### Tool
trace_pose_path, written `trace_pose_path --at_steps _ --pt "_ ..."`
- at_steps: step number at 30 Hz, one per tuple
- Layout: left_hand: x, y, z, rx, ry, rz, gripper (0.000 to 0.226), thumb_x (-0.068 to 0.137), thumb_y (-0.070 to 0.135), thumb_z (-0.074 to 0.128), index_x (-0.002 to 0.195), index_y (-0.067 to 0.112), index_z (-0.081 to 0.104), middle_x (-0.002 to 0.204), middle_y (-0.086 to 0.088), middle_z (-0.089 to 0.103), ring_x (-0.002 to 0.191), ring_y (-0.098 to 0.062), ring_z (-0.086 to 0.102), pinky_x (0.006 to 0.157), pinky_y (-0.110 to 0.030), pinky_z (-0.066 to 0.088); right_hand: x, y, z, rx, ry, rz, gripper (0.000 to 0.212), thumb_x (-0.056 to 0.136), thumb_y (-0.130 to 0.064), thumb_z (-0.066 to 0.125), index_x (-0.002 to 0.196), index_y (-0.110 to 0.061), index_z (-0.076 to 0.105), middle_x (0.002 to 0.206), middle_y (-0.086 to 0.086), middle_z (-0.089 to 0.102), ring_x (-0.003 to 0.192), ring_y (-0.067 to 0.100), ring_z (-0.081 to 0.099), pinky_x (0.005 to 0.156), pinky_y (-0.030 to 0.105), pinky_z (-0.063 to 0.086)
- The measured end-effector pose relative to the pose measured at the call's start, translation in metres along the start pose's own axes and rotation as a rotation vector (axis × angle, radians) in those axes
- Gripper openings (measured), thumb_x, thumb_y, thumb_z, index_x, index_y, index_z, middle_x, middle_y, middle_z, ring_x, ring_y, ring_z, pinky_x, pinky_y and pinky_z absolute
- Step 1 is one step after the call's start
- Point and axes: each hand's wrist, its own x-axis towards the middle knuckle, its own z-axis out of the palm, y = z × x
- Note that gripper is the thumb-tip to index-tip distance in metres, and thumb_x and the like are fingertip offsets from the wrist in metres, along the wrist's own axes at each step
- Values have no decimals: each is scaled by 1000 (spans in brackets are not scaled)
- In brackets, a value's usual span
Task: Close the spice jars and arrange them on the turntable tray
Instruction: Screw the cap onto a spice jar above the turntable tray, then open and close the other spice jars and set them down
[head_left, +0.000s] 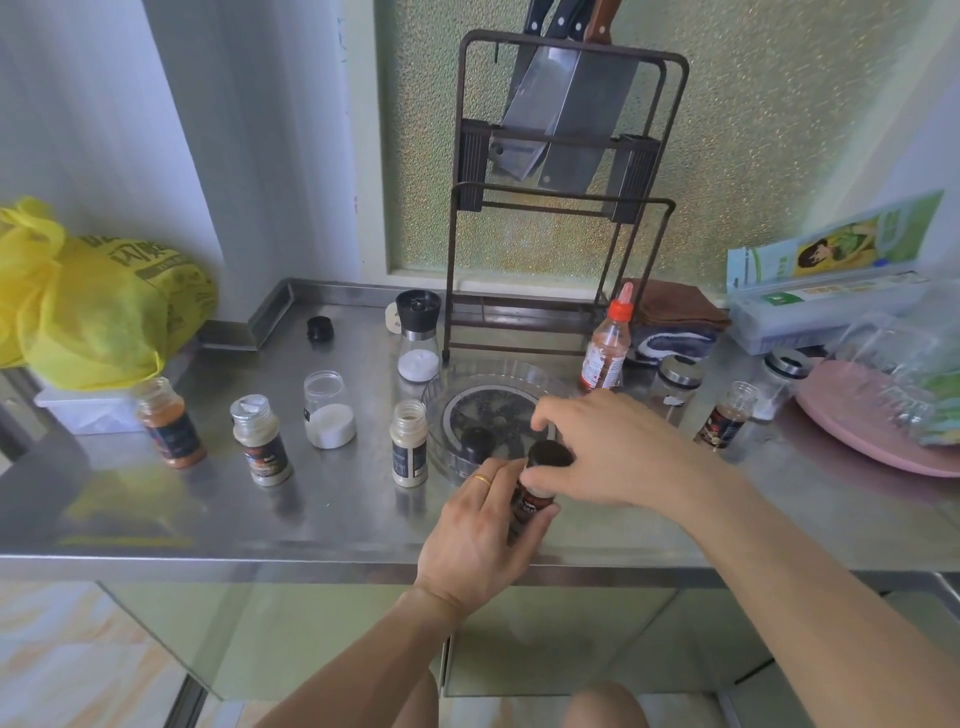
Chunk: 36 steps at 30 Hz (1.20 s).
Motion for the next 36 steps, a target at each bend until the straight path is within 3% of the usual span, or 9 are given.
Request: trace_pose_path --at_steps 6,11,17,19,21,24,28,32,36 --pt "1 -1 0 -8 8 -32 34 93 43 68 110 14 62 96 3 60 80 -15 59 70 -25 50 -3 -1 14 86 77 17 39 79 -45 76 112 -28 64 86 -12 63 91 16 60 69 28 36" --pt "1 -2 2 4 2 -75 37 92 50 63 106 15 61 92 4 59 78 -14 60 67 -24 48 -11 -7 31 146 244 103 40 81 -44 76 114 -24 68 107 -7 74 94 14 65 78 25 44" --pt "1 -3 2 -17 -21 -110 34 83 38 68 112 21 61 94 7 61 83 -16 67 72 -32 53 -32 -19 69 332 303 211 56 77 -31 80 121 -36 46 108 -12 66 96 15 65 77 30 53" --pt "1 -2 0 -46 -25 -104 41 82 43 72 117 25 62 95 9 62 83 -12 67 75 -34 57 -39 -16 71 370 352 257 61 78 -27 81 126 -33 44 108 -12 67 91 13 67 72 25 51" --pt "1 -1 -2 -60 -20 -104 53 81 57 74 121 25 62 96 10 63 82 -7 66 79 -25 56 -40 -4 66 363 407 323 63 78 -23 83 126 -28 42 102 -10 67 79 12 64 62 18 44" --pt "-3 5 -8 -84 54 -105 50 83 54 76 120 24 62 93 11 60 80 -4 61 79 -16 51 -36 25 57 300 447 462 62 78 -19 82 126 -19 42 98 0 67 79 25 66 60 26 37" --pt "-8 9 -15 -85 206 -71 21 91 26 74 109 18 65 93 13 53 84 -4 54 78 -25 53 -29 55 63 286 391 607 58 79 -18 79 124 -14 43 103 10 69 91 37 68 65 32 38" --pt "-9 -3 -32 63 325 -77 12 90 16 72 99 13 65 93 5 56 85 -18 56 78 -34 49 -28 60 67 273 322 651 62 79 -26 79 127 -15 41 111 14 68 95 39 67 65 36 44" --pt "-5 -22 -52 209 456 -161 20 86 18 75 98 8 64 98 -6 57 87 -28 54 78 -39 45 -24 40 43 72 520 532 74 79 -37 82 137 -13 43 125 13 60 112 35 61 84 44 54"
